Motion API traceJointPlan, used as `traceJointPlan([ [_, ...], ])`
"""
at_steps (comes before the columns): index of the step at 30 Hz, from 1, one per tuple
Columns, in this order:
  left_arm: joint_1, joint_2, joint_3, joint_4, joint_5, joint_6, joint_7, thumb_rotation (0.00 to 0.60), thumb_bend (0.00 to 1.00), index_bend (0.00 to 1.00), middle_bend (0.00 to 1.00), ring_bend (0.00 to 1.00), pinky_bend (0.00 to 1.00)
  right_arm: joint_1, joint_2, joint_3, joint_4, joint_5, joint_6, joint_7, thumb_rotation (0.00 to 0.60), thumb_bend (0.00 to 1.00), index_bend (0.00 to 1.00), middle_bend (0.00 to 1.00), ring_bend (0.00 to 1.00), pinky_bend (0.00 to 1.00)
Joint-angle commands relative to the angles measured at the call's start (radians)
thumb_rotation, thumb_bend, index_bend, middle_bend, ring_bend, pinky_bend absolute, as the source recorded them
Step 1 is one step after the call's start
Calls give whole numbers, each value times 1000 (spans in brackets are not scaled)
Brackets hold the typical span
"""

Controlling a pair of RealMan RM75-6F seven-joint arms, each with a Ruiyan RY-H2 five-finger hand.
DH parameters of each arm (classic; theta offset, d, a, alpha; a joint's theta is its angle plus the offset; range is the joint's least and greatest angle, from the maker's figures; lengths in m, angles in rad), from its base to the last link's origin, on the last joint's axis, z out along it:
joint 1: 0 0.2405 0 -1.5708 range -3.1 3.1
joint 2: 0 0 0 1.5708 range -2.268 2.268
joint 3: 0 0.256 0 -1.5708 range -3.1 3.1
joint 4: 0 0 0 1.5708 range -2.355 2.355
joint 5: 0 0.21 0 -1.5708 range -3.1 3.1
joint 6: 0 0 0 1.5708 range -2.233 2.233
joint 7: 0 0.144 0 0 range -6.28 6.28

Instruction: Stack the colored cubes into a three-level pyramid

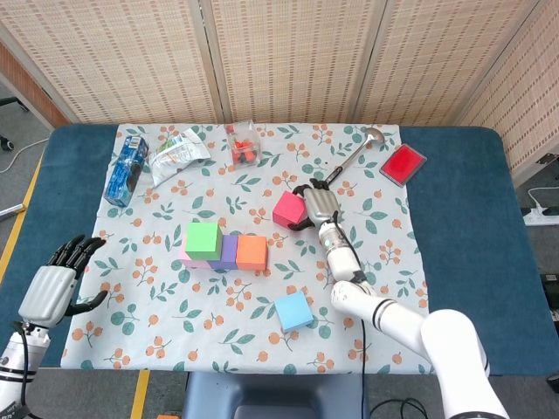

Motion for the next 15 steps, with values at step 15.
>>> traceJointPlan([
  [15, 26, 11, -15, 2, 22, 0, -10, 600, 255, 111, 118, 54, 155, -139, 311, -22, -428, -270, 52, 144, 600, 217, 403, 321, 116, 0],
])
